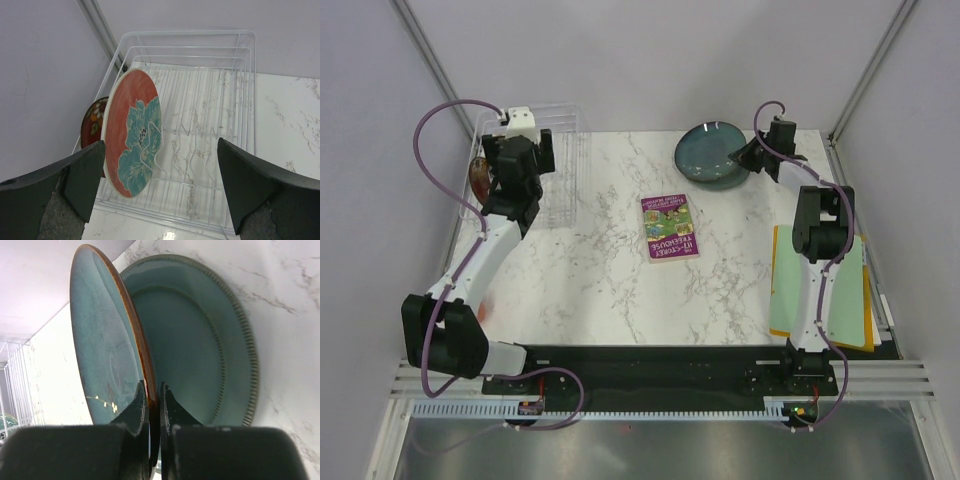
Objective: Unload the plates from the dish rack
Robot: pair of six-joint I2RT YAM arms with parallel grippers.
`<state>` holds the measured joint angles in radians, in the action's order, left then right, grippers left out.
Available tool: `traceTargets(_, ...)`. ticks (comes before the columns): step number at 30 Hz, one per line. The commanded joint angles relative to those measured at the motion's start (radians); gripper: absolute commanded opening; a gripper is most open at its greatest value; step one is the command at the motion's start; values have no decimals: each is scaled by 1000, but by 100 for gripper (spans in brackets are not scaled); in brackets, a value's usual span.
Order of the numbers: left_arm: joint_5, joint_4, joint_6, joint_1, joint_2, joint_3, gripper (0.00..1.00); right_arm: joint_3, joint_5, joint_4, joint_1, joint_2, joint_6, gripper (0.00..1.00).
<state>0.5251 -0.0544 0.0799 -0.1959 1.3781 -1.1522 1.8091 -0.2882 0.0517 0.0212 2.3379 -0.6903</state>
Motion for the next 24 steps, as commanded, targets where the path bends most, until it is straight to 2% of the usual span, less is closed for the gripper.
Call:
traceTargets(1,0,-27,-19,6,-40,6,99,-33,40,-44,17,-88,40,0)
traceTargets(3,-5,-21,-26,6,-45,11,99,-22,35,-41,19,-77,37,1)
traceTargets(5,-2,-18,-28,6,-48,17,98,-22,29,-29,20,-71,35,8)
traceTargets(6,-2,-18,-25,6,-50,17,99,-22,23,-29,22,-69,35,18)
traceTargets(7,0,-18,-23,6,-48,17,98,-14,9,-20,22,-60,34,38)
traceTargets(8,9,-18,-17,6,-47,19,99,-5,1,-9,22,-54,35,51)
traceTargets(12,16,-18,-12,7,-36,17,99,-8,-8,22,20,-46,52,61)
traceTargets(13,16,-16,-12,9,-34,19,99,-13,-6,30,22,-46,66,71)
traceTargets(18,12,-10,-14,9,-36,16,98,-19,17,79,20,-72,127,77)
traceTargets(24,58,7,27,16,-8,-14,100,74,156,304,14,-97,290,84)
